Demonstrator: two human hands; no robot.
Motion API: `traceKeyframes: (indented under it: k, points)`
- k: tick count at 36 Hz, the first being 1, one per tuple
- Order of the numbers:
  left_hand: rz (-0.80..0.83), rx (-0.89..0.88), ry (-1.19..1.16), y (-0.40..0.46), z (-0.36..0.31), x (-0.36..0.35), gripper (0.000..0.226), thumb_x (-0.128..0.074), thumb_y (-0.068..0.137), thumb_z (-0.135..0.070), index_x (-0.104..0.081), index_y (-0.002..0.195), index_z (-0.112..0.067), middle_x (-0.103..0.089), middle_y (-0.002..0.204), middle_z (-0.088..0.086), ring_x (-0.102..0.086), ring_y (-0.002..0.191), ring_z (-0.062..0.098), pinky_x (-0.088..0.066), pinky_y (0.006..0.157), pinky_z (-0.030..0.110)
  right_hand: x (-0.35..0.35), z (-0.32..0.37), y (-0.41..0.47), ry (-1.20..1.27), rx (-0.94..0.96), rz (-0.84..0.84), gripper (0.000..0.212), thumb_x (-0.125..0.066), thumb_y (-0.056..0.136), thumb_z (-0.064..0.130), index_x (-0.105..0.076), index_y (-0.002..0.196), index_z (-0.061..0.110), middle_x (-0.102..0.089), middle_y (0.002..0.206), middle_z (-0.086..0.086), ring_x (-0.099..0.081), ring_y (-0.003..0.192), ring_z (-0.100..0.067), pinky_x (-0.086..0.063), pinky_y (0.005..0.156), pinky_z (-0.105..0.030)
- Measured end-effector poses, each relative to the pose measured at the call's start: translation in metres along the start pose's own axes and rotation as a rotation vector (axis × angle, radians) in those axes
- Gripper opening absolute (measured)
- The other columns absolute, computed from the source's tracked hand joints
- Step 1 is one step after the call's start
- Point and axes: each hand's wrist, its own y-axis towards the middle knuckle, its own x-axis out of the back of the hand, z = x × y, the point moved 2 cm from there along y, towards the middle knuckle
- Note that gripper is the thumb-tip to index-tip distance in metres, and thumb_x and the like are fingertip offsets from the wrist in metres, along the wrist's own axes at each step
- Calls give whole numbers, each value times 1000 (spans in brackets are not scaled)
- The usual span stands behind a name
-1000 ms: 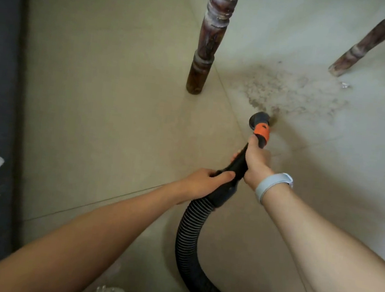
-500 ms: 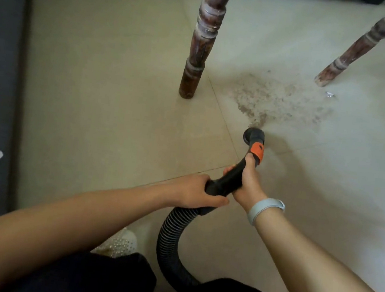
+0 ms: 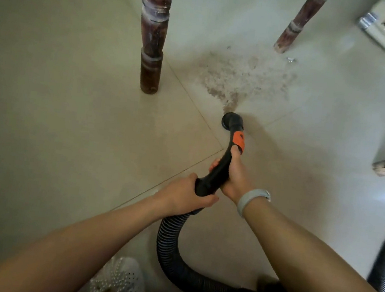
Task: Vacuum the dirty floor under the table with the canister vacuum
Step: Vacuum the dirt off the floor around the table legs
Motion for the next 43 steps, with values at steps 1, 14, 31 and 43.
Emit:
traceKeyframes:
  k: [1,14,31,43]
  points:
    - [1,-4,7,2,3,0,50,-64,78,-60,-48,99,-18,-60,91,0,-58,80,17,-42,64,28,0,-2,2,23,-7,-1,40,-48,96,50,-43,86,11,-47,54,-3,-48,43,-16,-47,50,-28]
    - [8,-36,16,27,6,-3,52,-65,78,-59,-45,99,-16,-61,91,1,-60,79,17,-46,64,28,-1,4,24,122,16,43,40,-49,95,48,-43,79,12,-45,57,-1,-46,42,-12,-46,46,-23]
    - [2,-48,3,66,-14,-10,48,-65,79,-56,-43,97,-17,-62,85,-1,-62,77,16,-52,70,33,14,30,55,69,39,-36,42,-48,94,51,-46,78,13,-47,56,0,-47,42,-13,-46,45,-23]
    - [-35,-41,-68,76,-12,-11,48,-65,79,-57,-44,99,-19,-57,81,-5,-58,72,13,-50,63,29,6,44,74,-118,66,-188,44,-49,91,55,-46,90,11,-48,50,-2,-48,36,-16,-45,44,-25]
